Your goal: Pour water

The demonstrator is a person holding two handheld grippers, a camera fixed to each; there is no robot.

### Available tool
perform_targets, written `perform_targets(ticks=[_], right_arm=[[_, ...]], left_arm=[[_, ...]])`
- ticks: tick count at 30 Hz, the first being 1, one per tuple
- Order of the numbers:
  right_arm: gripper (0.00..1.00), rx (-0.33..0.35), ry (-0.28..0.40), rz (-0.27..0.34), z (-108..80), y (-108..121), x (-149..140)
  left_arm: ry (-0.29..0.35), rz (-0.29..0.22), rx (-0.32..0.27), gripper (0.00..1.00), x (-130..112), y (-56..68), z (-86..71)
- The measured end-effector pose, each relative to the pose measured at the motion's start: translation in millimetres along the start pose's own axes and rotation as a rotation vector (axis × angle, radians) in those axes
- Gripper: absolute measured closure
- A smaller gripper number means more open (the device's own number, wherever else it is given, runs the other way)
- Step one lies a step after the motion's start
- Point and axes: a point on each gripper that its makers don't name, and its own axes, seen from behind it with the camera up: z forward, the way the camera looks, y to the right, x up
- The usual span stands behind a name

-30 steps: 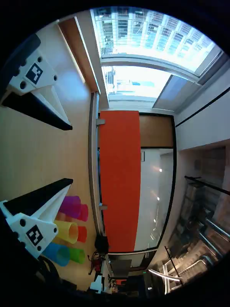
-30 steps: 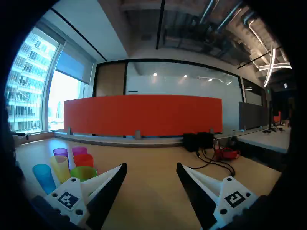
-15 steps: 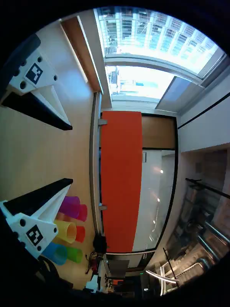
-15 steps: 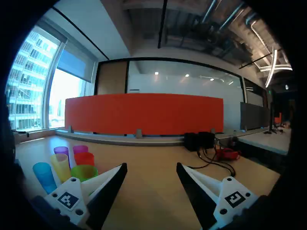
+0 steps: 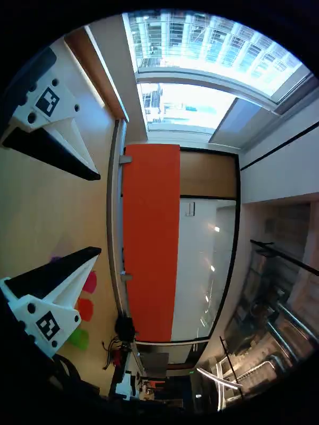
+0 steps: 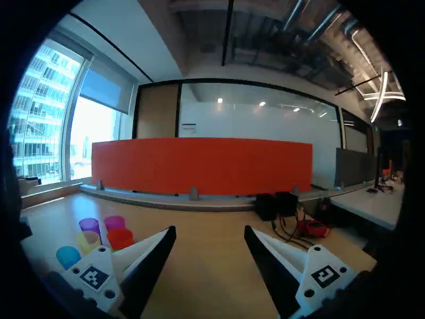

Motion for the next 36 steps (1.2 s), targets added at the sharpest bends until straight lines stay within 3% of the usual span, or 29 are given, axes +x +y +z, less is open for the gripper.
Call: perform_targets(ticks=[14, 23, 36], right_arm=[[0.01, 0.042, 0.016, 0.009, 3.9, 5.1, 82.1], [0.00, 0.078, 0.042, 0.011, 6.1, 0.2, 130.5], [0.00, 0.116, 0.041, 0.038, 11.2, -0.9, 156.0]], left_arm=[[-0.001, 0.005, -0.045, 0.07, 82.6, 13.1, 18.9], [0.009, 0.016, -0.055, 0.08, 128.5, 14.9, 30.0], [-0.023, 0.035, -0.108, 0.08, 152.9, 25.3, 36.1]])
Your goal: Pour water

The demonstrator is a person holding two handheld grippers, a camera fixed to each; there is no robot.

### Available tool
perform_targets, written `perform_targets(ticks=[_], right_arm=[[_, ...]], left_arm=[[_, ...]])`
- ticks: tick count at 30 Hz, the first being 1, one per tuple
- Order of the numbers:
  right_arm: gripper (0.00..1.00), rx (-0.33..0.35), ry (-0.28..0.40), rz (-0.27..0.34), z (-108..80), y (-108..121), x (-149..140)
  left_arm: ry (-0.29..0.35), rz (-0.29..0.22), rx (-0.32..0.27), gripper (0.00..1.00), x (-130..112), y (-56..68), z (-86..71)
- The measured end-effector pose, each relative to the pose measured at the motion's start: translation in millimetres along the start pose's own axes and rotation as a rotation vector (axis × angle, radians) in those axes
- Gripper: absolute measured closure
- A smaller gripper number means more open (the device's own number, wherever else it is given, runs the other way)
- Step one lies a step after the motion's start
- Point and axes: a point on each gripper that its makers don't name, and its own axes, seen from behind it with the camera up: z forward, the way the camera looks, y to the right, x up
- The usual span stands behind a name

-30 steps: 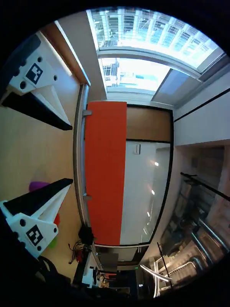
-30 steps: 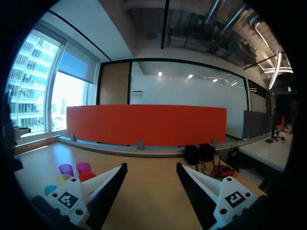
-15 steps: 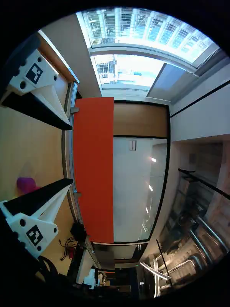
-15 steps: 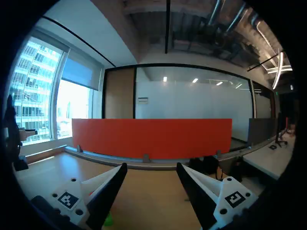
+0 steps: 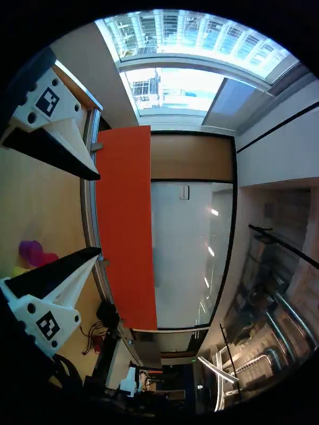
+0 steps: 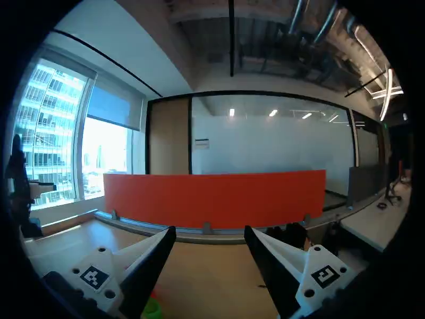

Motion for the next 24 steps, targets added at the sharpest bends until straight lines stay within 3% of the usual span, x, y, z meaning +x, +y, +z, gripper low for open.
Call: perform_targets(ticks=[14, 24], right_arm=[[0.00, 0.197, -0.024, 0.009, -0.4, -31.0, 0.4], [0.01, 0.311, -0.012, -0.031, -4.3, -54.1, 11.9]], left_arm=[[-0.035, 0.023, -0.149, 0.07, -13.6, 28.8, 0.1], [-0.022, 0.016, -0.303, 0.08, -10.9, 62.3, -4.4]])
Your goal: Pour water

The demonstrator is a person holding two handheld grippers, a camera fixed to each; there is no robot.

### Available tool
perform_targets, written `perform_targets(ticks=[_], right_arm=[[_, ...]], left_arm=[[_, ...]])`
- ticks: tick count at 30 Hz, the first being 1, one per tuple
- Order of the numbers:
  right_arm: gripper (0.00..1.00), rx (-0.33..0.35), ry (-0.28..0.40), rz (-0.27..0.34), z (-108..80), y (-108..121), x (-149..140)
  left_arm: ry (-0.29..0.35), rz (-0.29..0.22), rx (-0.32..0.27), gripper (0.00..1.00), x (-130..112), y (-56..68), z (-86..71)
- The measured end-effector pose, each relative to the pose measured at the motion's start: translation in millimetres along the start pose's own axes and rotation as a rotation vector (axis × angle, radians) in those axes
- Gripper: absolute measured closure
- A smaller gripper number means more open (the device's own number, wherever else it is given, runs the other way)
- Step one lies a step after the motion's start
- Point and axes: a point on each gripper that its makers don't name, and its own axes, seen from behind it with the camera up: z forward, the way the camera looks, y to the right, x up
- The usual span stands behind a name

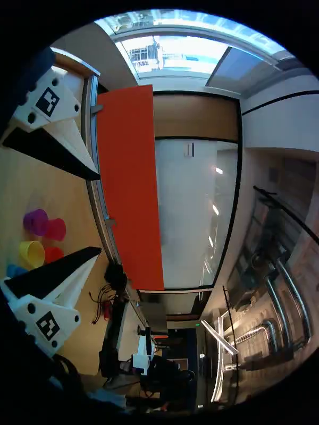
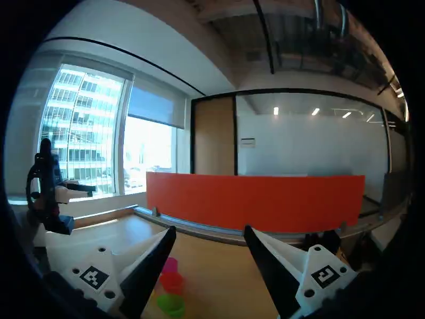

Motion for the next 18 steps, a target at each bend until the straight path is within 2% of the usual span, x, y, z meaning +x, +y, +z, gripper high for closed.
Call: perform_targets(ticks=[9, 18], right_arm=[[0.00, 0.062, -0.011, -0.021, 7.0, -13.5, 2.8], [0.00, 0.190, -0.051, -0.039, 3.6, -35.2, -3.5]], left_arm=[[-0.021, 0.021, -0.118, 0.07, -5.4, 29.0, 3.4], [-0.046, 0.004, -0.260, 0.07, -11.4, 61.7, -5.7]])
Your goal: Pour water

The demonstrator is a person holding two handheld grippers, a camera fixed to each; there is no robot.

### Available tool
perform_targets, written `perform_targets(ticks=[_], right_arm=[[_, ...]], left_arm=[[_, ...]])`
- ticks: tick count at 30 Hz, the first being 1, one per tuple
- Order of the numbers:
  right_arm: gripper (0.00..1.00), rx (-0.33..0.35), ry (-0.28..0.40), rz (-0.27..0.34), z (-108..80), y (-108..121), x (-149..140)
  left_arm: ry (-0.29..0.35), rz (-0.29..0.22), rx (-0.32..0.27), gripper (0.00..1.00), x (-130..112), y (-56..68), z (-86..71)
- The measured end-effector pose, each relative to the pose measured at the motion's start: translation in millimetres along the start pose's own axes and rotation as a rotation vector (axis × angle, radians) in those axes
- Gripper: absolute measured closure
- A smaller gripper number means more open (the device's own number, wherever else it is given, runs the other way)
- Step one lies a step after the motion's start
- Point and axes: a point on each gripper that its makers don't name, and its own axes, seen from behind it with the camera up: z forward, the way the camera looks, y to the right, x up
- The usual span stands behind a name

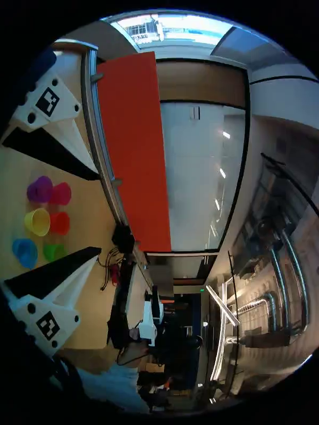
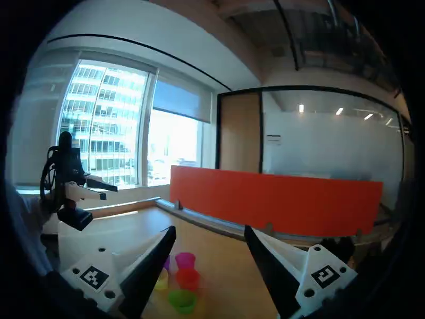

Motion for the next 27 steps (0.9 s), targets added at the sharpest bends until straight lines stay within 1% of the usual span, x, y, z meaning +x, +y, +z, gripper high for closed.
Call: perform_targets(ticks=[2, 5, 11, 17, 20, 23, 27], right_arm=[[0.00, 0.037, -0.020, -0.003, -0.2, -6.8, -4.9], [0.00, 0.075, -0.048, -0.009, -0.5, -12.8, -12.4], [0.00, 0.122, -0.112, -0.038, 0.3, -20.0, -33.4], [0.00, 0.164, -0.177, -0.049, -0.8, -28.9, -56.6], [0.00, 0.189, -0.210, -0.048, -2.4, -33.5, -66.6], [0.00, 0.204, -0.235, -0.060, -3.2, -37.3, -76.4], [0.00, 0.223, -0.259, -0.077, -3.9, -43.1, -89.7]], left_arm=[[-0.008, -0.008, -0.026, 0.07, -3.4, 4.8, -0.2], [-0.021, -0.007, -0.044, 0.07, -9.7, 6.9, -0.8], [-0.061, 0.010, -0.077, 0.07, -27.4, 13.1, -1.1], [-0.122, 0.057, -0.128, 0.07, -54.9, 26.3, -2.0], [-0.143, 0.080, -0.152, 0.07, -66.1, 34.6, -3.6], [-0.160, 0.100, -0.174, 0.07, -76.0, 42.5, -4.4], [-0.188, 0.108, -0.186, 0.07, -92.0, 48.4, -3.3]])
